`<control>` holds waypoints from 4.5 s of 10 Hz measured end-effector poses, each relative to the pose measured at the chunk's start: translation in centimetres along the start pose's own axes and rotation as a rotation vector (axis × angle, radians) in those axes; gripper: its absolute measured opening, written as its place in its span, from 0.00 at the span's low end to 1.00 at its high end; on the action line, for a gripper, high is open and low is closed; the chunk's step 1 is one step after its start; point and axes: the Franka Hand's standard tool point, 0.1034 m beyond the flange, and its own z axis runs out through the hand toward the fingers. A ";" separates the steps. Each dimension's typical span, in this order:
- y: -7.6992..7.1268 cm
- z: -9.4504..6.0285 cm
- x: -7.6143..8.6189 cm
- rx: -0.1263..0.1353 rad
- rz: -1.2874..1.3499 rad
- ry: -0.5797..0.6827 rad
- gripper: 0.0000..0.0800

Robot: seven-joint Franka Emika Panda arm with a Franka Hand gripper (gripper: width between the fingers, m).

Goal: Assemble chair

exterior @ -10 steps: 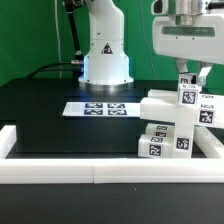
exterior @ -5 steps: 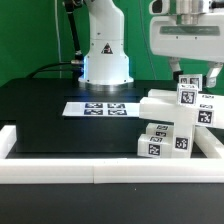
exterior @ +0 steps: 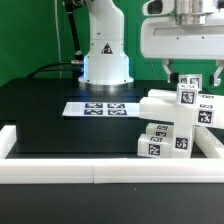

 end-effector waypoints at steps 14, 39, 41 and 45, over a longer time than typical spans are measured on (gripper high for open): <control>0.4 0.0 0.3 -0.025 -0.586 0.008 0.36; 0.0 0.0 0.1 -0.001 0.147 -0.001 0.81; 0.0 0.1 0.1 0.001 -0.010 0.002 0.81; 0.0 0.0 0.1 -0.007 -0.309 0.009 0.81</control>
Offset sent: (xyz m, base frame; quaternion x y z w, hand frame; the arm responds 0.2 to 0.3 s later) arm -0.0004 0.0002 0.0020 -0.0095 0.0019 -0.1316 0.9913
